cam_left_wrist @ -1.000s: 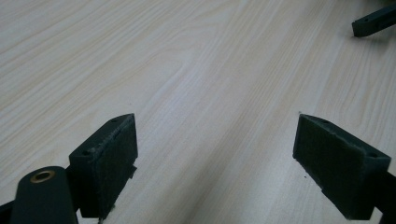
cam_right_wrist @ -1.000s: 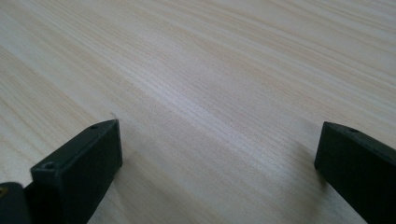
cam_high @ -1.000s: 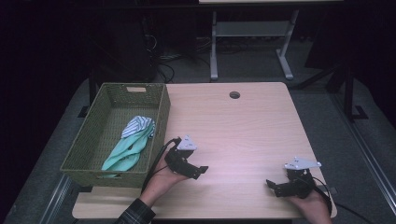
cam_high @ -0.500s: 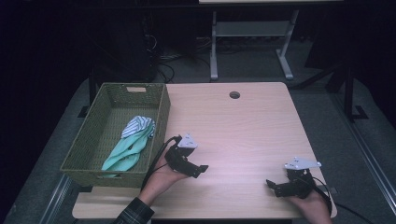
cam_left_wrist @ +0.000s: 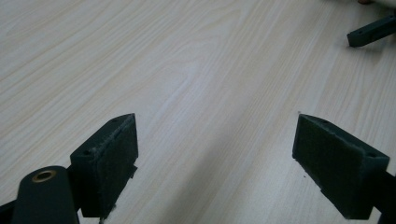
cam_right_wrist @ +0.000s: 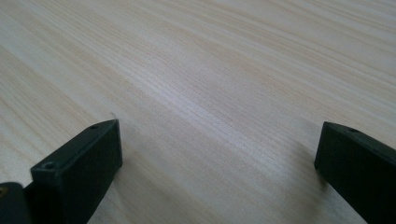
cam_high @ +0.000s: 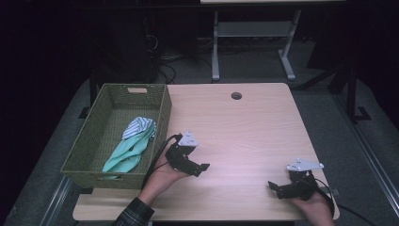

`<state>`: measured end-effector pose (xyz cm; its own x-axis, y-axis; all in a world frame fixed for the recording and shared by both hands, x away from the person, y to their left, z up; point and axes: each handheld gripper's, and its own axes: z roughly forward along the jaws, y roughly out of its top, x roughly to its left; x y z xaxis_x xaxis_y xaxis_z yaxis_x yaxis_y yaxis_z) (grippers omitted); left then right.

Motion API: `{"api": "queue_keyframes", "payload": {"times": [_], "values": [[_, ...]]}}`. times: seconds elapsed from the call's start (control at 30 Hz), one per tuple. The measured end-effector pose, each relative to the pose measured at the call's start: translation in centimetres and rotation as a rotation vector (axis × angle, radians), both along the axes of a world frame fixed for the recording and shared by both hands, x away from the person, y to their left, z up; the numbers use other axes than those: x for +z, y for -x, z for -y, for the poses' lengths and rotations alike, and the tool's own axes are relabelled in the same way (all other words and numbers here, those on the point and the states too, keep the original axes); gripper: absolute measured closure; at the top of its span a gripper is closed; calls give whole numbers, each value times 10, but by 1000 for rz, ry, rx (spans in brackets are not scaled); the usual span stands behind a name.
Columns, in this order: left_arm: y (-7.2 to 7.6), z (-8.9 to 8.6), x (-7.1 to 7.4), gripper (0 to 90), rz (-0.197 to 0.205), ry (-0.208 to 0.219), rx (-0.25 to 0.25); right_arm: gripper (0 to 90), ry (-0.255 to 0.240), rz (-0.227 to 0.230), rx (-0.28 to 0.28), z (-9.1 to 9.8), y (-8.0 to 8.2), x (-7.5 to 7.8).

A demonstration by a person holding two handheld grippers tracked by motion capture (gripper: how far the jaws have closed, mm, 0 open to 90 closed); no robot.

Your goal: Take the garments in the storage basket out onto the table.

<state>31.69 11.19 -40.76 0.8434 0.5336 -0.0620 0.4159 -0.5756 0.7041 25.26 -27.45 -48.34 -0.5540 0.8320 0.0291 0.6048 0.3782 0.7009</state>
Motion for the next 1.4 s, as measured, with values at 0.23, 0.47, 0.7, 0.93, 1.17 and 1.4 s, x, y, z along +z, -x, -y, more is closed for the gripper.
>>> {"api": "queue_keyframes", "payload": {"times": [0.23,0.47,0.7,0.93,1.17,1.4], "values": [[-1,0,5,136,-2,-6,1,3,0,0,0,0,0,0],[-1,1,10,135,-4,-18,2,3,0,1,-1,0,0,0],[-3,0,18,136,-1,-10,4,3,0,0,0,0,0,0],[-4,-4,24,136,-6,10,-8,3,0,0,0,0,0,0],[-7,-6,30,135,-3,-7,-13,3,0,1,1,0,0,0],[-10,-18,37,135,5,-9,-18,3,-1,0,0,0,0,0]]}}
